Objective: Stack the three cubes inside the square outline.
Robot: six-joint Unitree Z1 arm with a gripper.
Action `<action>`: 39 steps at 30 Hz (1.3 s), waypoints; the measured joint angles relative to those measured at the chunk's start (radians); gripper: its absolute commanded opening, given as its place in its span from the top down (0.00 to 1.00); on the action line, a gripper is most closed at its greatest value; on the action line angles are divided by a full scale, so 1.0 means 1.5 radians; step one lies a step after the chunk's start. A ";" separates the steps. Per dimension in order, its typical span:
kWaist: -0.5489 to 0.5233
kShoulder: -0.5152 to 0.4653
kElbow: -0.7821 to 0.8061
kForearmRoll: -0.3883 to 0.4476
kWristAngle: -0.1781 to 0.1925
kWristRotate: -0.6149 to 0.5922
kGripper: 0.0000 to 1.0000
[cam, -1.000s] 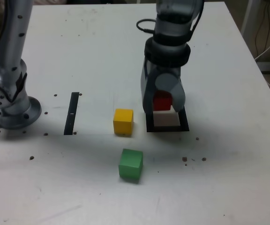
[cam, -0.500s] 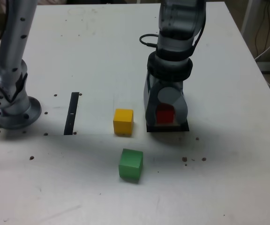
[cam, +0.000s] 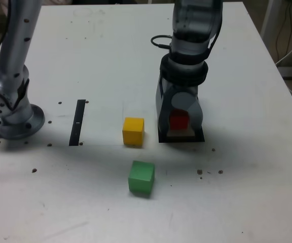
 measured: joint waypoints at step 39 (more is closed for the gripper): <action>-0.018 -0.143 0.040 0.105 0.037 -0.027 0.01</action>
